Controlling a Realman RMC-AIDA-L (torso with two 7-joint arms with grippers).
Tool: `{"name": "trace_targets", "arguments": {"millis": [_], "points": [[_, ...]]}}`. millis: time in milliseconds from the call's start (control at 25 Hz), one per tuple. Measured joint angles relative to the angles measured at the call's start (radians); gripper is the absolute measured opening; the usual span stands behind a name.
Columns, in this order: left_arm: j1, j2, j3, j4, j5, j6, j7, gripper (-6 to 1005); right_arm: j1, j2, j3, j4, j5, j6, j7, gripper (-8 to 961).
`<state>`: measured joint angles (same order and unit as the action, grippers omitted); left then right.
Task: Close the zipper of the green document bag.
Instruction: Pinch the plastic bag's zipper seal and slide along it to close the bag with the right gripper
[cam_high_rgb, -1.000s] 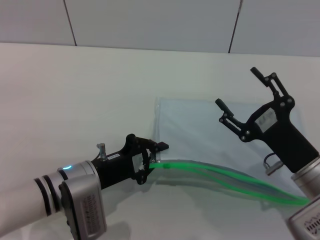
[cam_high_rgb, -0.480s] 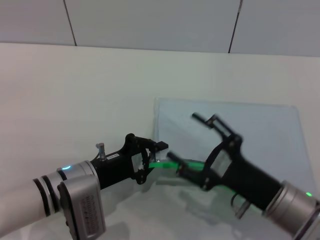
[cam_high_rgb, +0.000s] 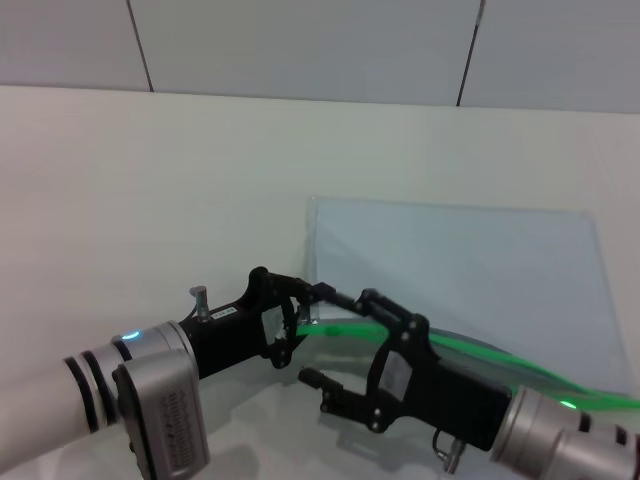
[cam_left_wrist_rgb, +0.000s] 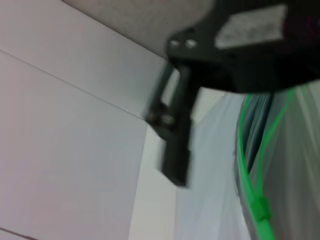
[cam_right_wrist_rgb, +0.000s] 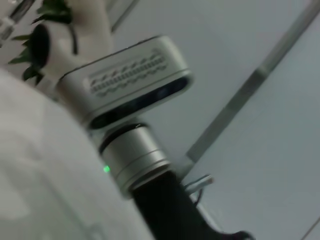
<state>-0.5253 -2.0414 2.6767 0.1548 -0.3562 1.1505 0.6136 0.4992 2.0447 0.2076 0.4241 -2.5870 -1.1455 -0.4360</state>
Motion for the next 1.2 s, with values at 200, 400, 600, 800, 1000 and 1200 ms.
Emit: {"name": "trace_targets", "arguments": {"millis": [200,400,600,800,1000,1200], "points": [[0.000,0.001,0.000,-0.001,0.000,0.009,0.000,52,0.004,0.002,0.002,0.004,-0.012,0.026,-0.066,852],[-0.002,0.001,0.000,-0.002,0.001,0.009,0.000,52,0.004,0.004,0.012,0.015,-0.009,0.071,-0.151,671],[-0.002,0.001,0.000,-0.002,0.006,0.015,0.000,52,0.002,0.005,0.035,0.025,-0.004,0.094,-0.195,466],[-0.003,0.001,0.003,-0.002,0.006,0.020,0.000,51,-0.002,0.006,0.055,0.029,-0.004,0.101,-0.234,247],[-0.002,0.000,0.003,-0.001,0.007,0.020,0.011,51,-0.004,0.008,0.064,0.030,-0.004,0.110,-0.264,242],[0.000,0.000,0.001,-0.001,0.007,0.020,0.017,52,-0.015,0.008,0.065,0.035,0.006,0.112,-0.307,238]]}}
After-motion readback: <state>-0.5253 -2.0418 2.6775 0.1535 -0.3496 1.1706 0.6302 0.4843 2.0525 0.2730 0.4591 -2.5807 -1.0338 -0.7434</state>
